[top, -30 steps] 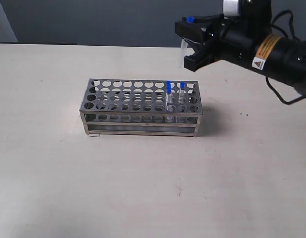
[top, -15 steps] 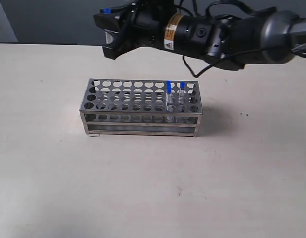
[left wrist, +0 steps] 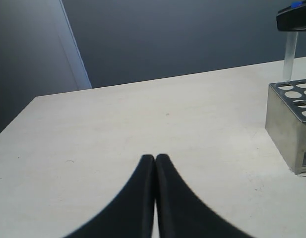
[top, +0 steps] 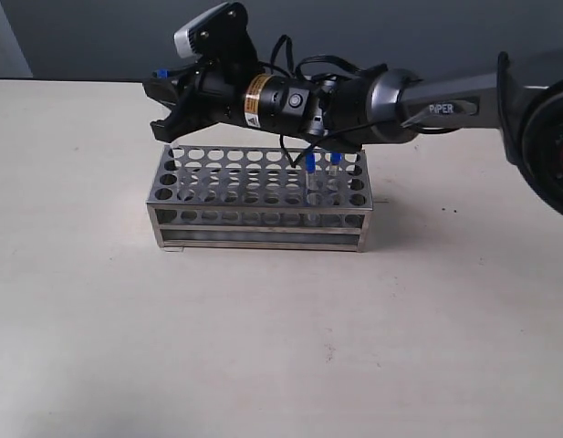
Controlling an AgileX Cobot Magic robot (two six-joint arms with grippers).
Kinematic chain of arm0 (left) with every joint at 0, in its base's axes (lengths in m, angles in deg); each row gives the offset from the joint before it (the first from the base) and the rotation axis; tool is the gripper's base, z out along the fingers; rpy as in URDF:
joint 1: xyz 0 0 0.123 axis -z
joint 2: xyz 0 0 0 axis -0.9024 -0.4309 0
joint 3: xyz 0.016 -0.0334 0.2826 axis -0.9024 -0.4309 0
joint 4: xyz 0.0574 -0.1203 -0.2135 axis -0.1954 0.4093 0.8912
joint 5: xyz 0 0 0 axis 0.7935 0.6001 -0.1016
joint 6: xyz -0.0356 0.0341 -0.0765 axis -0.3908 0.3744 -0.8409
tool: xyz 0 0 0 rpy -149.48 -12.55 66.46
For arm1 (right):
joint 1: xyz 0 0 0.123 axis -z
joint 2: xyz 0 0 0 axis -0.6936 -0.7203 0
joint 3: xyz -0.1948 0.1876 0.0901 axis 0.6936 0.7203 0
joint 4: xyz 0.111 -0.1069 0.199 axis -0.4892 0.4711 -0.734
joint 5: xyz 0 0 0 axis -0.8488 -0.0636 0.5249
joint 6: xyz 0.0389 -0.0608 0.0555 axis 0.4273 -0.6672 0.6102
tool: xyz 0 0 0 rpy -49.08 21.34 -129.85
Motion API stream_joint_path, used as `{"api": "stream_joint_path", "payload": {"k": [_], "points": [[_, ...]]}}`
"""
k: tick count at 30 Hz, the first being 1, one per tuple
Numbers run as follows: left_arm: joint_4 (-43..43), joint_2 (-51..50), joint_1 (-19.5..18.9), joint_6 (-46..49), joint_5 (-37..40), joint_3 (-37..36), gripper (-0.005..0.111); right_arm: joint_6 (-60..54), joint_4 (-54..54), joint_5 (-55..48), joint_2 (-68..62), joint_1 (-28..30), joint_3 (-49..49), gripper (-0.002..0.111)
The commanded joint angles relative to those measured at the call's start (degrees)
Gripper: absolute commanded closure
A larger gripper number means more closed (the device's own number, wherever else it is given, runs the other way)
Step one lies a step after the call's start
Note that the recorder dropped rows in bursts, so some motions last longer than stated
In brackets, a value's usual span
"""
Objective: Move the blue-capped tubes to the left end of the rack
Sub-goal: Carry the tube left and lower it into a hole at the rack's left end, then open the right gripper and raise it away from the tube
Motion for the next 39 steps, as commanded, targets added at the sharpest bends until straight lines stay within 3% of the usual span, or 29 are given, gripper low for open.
{"api": "stream_joint_path", "payload": {"k": [1, 20, 23, 25, 26, 28, 31, 35, 39], "points": [[-0.02, -0.26, 0.5, -0.2, -0.77, 0.11, 0.106, 0.36, 0.35, -1.4, -1.21, -0.5, -0.96, 0.109], [-0.02, -0.26, 0.5, -0.2, -0.77, 0.11, 0.106, 0.51, 0.75, -1.74, -5.55, -0.85, -0.96, 0.109], [-0.02, -0.26, 0.5, -0.2, -0.77, 0.11, 0.106, 2.55, 2.65, -1.74, -5.55, -0.85, -0.96, 0.097], [-0.02, -0.26, 0.5, -0.2, -0.77, 0.11, 0.106, 3.62, 3.62, -1.74, -5.55, -0.85, -0.96, 0.085], [-0.02, -0.26, 0.5, -0.2, -0.77, 0.11, 0.106, 4.66, 4.32, -1.74, -5.55, -0.85, -0.96, 0.072], [-0.02, -0.26, 0.5, -0.2, -0.77, 0.11, 0.106, 5.54, 4.32, -2.01, -5.55, -0.85, -0.96, 0.062], [-0.02, -0.26, 0.5, -0.2, -0.77, 0.11, 0.106, 7.6, 4.32, -2.51, -3.0, -0.56, -0.96, 0.061], [-0.02, -0.26, 0.5, -0.2, -0.77, 0.11, 0.106, 9.62, 6.33, -6.52, 9.78, 2.64, 0.13, 0.064], [-0.02, -0.26, 0.5, -0.2, -0.77, 0.11, 0.106, 9.62, 11.43, -8.03, 22.74, 7.22, 10.79, 0.065]]}}
